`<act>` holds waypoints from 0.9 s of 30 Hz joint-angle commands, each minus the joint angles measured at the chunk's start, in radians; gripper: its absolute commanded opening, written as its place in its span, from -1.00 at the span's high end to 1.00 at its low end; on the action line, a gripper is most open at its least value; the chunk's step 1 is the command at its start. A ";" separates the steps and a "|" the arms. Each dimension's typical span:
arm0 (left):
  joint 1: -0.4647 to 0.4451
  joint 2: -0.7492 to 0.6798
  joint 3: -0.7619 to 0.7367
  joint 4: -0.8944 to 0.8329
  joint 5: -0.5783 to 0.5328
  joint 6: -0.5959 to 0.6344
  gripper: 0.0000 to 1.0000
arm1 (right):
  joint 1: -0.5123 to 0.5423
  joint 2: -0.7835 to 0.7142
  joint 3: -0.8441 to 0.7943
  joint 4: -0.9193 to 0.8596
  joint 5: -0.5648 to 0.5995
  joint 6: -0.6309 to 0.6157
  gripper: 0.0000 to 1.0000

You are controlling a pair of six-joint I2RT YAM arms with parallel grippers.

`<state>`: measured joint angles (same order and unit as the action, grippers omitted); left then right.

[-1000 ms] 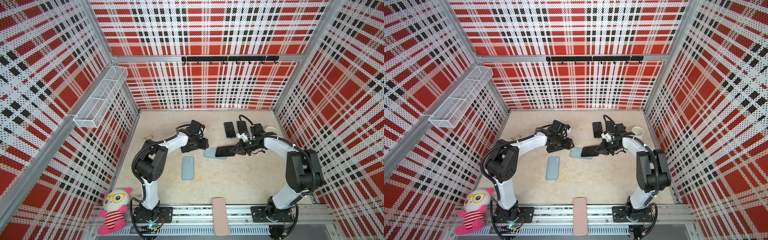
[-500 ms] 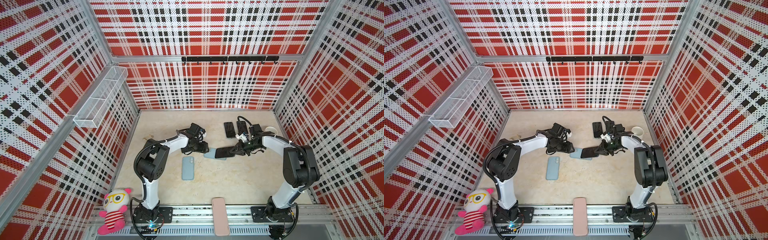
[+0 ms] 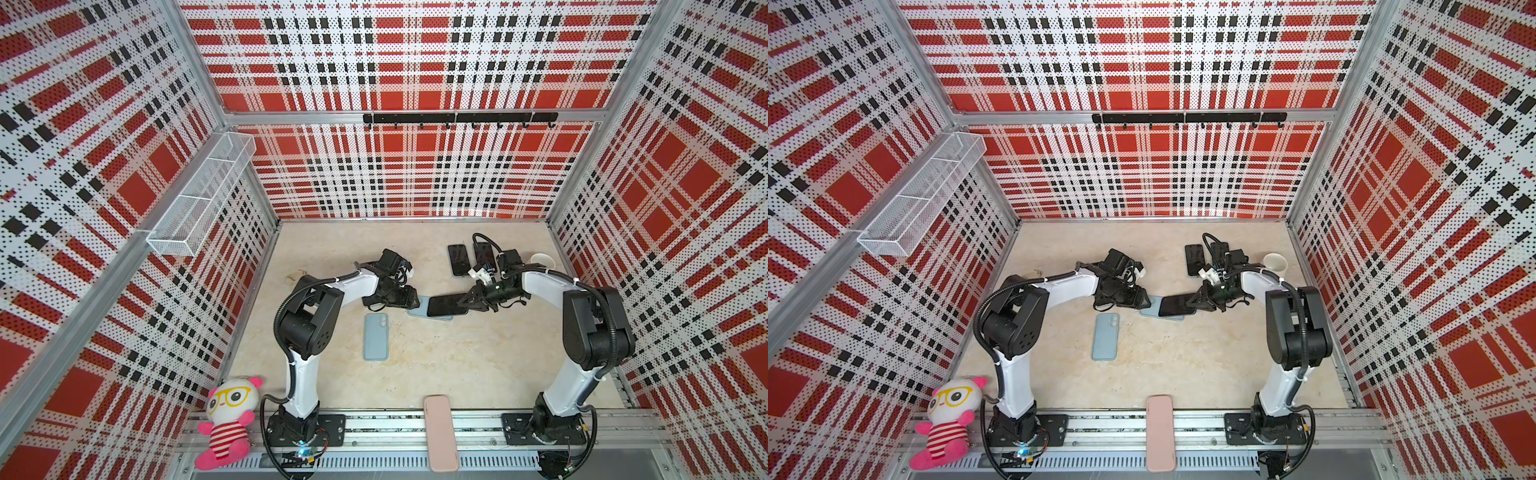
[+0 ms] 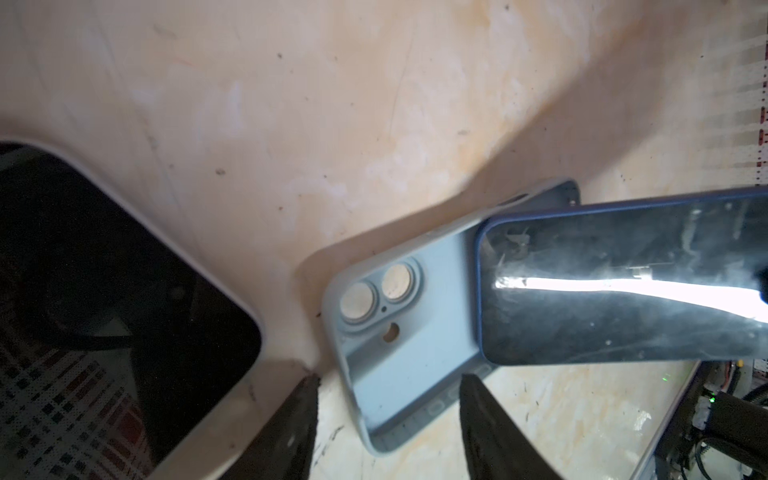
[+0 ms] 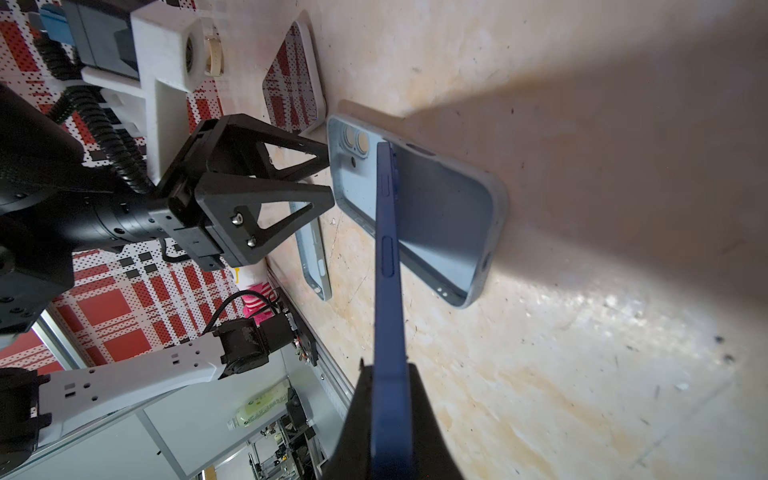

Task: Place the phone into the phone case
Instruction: 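Grasp the pale blue case edge with the left gripper and lift it, then lower the phone into the case with the right gripper while left holds case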

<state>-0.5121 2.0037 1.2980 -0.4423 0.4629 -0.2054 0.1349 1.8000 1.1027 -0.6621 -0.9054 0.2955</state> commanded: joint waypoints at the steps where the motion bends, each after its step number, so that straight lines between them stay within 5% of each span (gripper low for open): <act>1: -0.011 0.043 -0.012 -0.006 0.043 -0.003 -0.15 | 0.018 0.049 -0.009 0.009 -0.026 -0.033 1.00; 14: -0.028 0.058 -0.025 0.010 0.063 -0.030 -0.14 | 0.057 0.143 0.001 0.102 -0.092 -0.004 1.00; 27: -0.052 -0.024 -0.168 0.182 0.097 -0.235 -0.08 | 0.065 0.118 -0.211 0.491 -0.102 0.251 1.00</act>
<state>-0.5205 1.9793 1.2045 -0.2749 0.5037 -0.3420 0.1795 1.9163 0.9417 -0.2417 -1.1084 0.4751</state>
